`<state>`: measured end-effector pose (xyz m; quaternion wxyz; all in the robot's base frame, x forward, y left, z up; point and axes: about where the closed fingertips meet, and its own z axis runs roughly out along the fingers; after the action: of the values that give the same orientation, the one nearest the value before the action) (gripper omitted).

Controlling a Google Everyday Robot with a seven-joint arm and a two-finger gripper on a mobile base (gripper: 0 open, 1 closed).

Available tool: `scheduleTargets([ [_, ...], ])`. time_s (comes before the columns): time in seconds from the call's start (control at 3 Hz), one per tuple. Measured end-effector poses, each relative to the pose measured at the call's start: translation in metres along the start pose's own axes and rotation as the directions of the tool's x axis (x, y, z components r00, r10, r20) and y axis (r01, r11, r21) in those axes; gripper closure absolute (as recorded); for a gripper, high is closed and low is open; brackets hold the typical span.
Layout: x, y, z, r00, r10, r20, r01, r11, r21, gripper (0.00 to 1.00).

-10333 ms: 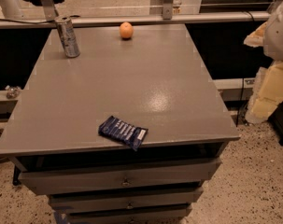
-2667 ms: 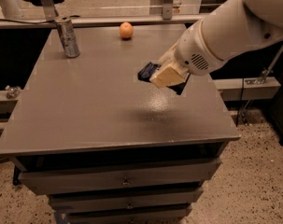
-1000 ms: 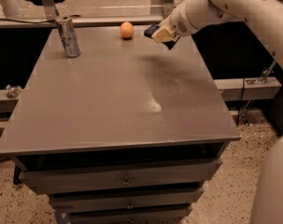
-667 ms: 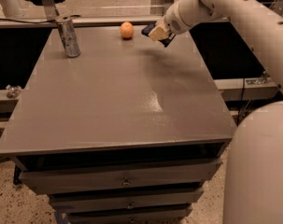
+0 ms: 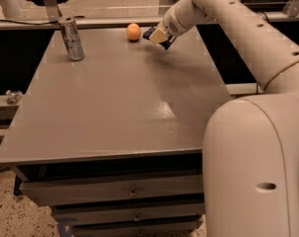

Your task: Move rxbar blueberry near orange

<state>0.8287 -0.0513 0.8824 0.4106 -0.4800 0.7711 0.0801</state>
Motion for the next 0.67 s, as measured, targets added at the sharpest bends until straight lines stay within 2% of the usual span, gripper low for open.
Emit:
scheduleTargets([
  [0.33,-0.002,-0.002,0.020,1.000,0.003,-0.018,-0.003,0.9999,-0.010,1.00],
  [0.67,-0.003,-0.001,0.034,0.999,0.010,-0.034,-0.011,0.9996,-0.026,0.82],
])
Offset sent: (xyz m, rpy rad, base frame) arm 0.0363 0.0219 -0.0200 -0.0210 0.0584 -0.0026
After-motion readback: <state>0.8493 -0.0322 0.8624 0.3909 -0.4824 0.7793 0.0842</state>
